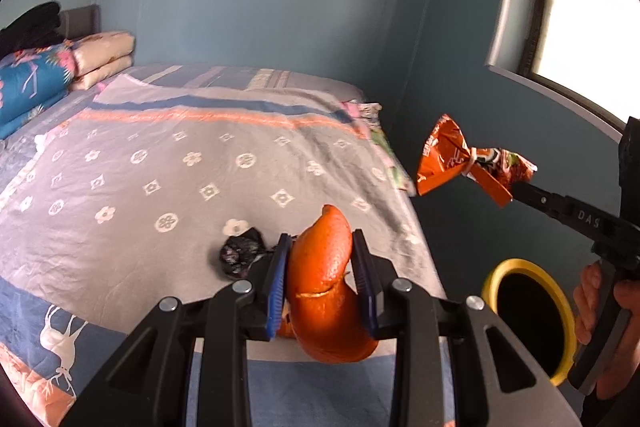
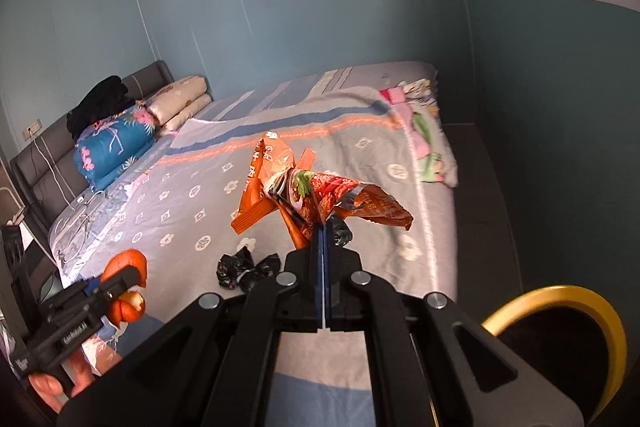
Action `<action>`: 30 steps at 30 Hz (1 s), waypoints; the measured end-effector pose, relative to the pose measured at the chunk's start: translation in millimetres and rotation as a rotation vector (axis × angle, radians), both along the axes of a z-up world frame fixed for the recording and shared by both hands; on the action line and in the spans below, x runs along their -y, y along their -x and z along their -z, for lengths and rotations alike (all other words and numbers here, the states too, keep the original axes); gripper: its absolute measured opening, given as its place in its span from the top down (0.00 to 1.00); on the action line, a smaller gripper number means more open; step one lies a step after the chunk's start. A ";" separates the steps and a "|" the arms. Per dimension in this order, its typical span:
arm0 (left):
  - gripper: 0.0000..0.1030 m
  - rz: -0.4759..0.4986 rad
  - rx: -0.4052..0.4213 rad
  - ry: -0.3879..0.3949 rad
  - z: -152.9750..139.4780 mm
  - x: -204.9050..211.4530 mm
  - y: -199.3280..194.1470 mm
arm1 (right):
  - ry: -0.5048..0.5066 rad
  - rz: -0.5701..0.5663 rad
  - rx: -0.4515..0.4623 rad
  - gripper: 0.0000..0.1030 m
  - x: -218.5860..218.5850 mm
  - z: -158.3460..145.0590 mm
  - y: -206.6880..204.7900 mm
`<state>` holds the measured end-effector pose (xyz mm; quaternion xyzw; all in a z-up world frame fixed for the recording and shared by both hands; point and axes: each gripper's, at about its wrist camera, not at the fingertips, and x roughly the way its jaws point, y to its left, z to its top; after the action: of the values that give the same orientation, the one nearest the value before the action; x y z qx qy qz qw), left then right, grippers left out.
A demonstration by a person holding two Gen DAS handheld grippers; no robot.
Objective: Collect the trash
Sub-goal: 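Carry the orange peel and candy wrapper over to the yellow-rimmed bin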
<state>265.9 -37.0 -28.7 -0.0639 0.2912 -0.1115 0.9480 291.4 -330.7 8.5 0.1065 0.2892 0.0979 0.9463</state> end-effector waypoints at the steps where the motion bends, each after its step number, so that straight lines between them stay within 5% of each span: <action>1: 0.72 0.009 0.009 -0.002 -3.7 4.0 4.1 | 0.000 0.010 0.005 1.00 6.5 -1.7 6.8; 15: 0.72 0.157 0.109 -0.040 -45.9 71.6 46.4 | -0.002 0.131 0.063 1.00 91.2 -19.5 100.4; 30: 0.72 0.295 0.124 -0.104 -48.0 151.9 54.7 | 0.057 0.294 0.036 1.00 141.3 -2.4 151.8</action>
<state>211.3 -188.9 19.3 0.0357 0.2435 -0.2380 0.9396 139.5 -472.0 10.9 0.1192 0.2559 -0.0481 0.9581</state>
